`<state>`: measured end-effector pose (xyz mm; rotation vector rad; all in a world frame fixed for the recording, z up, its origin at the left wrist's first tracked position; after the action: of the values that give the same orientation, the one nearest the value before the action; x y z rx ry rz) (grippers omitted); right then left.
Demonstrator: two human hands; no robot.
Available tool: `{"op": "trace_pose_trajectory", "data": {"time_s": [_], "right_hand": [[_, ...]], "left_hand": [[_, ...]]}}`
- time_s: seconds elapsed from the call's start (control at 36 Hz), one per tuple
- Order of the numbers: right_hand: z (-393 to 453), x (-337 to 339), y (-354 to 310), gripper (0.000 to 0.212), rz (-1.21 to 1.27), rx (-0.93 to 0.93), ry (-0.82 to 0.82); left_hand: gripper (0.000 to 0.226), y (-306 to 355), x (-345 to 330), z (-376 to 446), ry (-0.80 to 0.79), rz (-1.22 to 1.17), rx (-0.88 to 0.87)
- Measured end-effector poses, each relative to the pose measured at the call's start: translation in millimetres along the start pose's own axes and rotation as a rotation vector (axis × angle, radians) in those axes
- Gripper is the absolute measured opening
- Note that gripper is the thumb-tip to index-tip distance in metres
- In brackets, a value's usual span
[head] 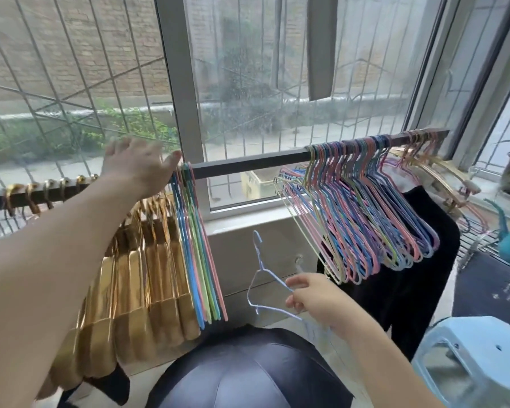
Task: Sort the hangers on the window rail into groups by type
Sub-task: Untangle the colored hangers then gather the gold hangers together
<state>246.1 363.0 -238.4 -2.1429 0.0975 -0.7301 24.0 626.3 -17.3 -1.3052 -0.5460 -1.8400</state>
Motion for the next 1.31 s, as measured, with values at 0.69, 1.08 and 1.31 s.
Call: {"op": "trace_pose_trajectory", "data": {"time_s": [0.69,1.08,1.31], "right_hand": [[-28,-42,62,0.014,-0.870,0.049,-0.329],[10,-25,64,0.023,-0.419,0.078,-0.068],[38,-83,138,0.061,-0.173,-0.172,-0.041]], "left_hand": [[0.101,146,-307,-344,-0.713,-1.445,0.666],[0.044,84,-290,-363,-0.392,-1.550,0.803],[0.038,72,-297,-361,-0.169,-1.664,1.010]]}}
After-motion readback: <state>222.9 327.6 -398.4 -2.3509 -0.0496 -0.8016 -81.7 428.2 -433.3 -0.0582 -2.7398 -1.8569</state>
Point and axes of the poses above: each hand's wrist, its own z-axis towards the middle knuckle, its own x-axis out of the back of the hand, y = z × x, the point moved 7 cm from there along z, towards the middle knuckle, and after that the axes turned 11 degrees about -x, right-handed, at the moved point
